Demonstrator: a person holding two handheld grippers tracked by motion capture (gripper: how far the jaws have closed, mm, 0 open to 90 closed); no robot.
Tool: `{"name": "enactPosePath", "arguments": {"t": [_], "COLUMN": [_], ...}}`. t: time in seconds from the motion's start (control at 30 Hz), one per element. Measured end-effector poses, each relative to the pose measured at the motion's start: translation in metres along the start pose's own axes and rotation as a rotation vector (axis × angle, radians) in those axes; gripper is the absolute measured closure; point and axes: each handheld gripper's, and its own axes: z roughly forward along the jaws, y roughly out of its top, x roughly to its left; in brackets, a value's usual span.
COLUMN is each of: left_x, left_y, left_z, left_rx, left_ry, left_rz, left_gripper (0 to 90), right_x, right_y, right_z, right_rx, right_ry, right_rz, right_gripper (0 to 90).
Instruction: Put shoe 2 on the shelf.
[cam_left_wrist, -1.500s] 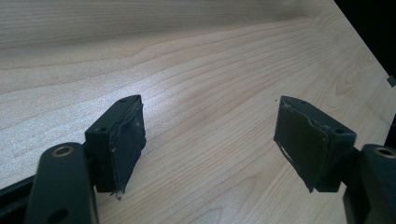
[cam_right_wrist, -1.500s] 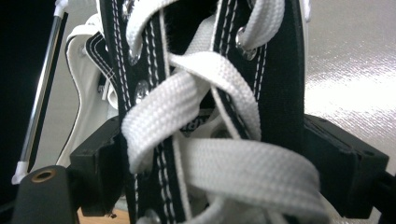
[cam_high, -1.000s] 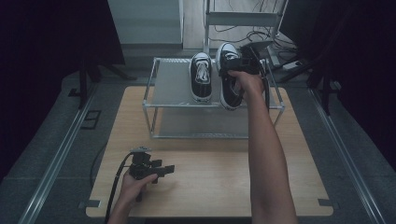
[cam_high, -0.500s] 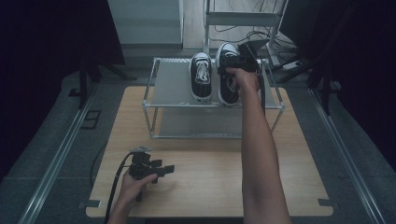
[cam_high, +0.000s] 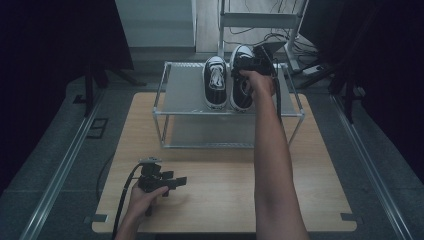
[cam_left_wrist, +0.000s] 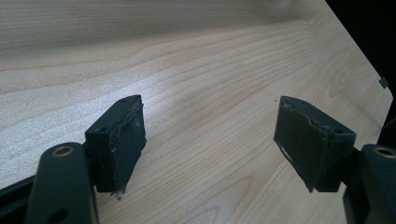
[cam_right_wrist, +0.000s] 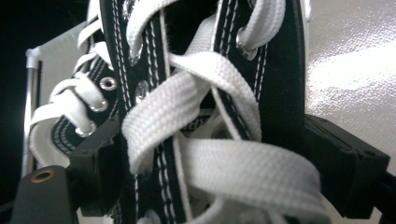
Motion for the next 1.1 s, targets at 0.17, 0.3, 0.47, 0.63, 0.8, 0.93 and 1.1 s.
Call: {"name": "enactPosePath", "arguments": {"t": [0.17,0.3,0.47,0.63,0.8,0.93,1.1], "left_x": [0.000,-0.002,-0.001,-0.002,-0.002,-0.003,-0.003], "left_y": [0.000,-0.001,0.000,-0.001,-0.001,-0.001,-0.001], "left_z": [0.001,0.003,0.003,0.003,0.004,0.004,0.005], "left_rx": [0.002,0.008,0.008,0.012,0.013,0.014,0.017], "left_ry": [-0.003,-0.007,-0.005,-0.005,-0.008,-0.007,-0.006], "left_rz": [0.000,0.002,0.004,0.003,0.004,0.001,0.006], "left_gripper": [24.7,24.7,24.8,24.8,24.7,24.8,24.8], "right_x": [-0.002,-0.003,0.002,0.001,0.000,0.002,0.003], "right_y": [0.003,0.006,0.010,0.012,0.013,0.014,0.018], "right_z": [0.002,0.007,0.012,0.015,0.017,0.020,0.026], "right_rx": [0.007,0.018,0.054,0.061,0.070,0.083,0.122], "right_ry": [-0.008,-0.021,-0.053,-0.044,-0.055,-0.064,-0.090], "right_rz": [0.019,0.033,0.022,0.049,0.061,0.054,0.058], "right_gripper": [14.4,14.3,14.2,14.2,14.0,13.8,13.6]}}
